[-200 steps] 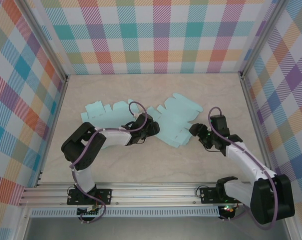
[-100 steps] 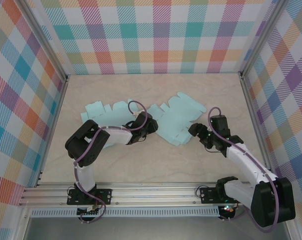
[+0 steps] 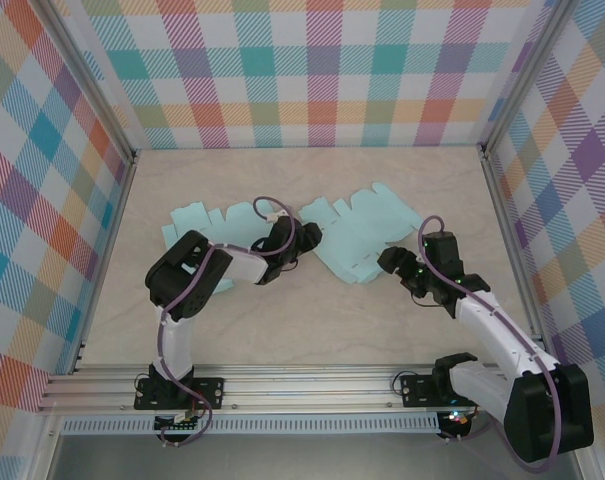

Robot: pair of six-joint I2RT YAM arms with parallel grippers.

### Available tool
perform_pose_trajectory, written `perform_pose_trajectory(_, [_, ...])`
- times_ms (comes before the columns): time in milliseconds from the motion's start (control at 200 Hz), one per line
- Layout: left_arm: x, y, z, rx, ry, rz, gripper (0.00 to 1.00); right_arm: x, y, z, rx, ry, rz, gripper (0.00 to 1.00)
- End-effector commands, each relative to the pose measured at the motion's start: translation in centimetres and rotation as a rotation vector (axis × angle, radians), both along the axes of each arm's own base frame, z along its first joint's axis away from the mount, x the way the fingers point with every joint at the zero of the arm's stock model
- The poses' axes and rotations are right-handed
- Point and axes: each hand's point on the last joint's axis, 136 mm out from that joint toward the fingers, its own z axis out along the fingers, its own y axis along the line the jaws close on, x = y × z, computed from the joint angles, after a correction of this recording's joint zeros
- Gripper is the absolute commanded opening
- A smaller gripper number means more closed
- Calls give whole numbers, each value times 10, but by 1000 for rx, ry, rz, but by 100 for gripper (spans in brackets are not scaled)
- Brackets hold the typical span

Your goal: Fold the paper box

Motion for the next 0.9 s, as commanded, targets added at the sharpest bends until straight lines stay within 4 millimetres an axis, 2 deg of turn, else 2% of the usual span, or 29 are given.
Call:
perform_pose_trajectory(0, [13,8,-20,0,34,34,51,-3,2,-1,-1,-9,22,78])
perform_pose_trajectory(255, [25,-4,-26,-5,30,1,43,-2,2,0,-9,-13,27,78])
perform_pose_trajectory(515, [38,-11,-17,47,-33,-60,20,-1,1,2,-29,-29,40,79])
perform_pose_trajectory(655, [45,-17,9,104,-126,-125,0,2,1,10,-60,-63,74,82])
perform_pose_trajectory(740, [48,-21,31,150,-207,-185,0,4,2,19,-76,-101,105,85])
perform_pose_trajectory(895, [44,-33,81,231,-377,-323,0,9,8,49,-95,-196,179,88])
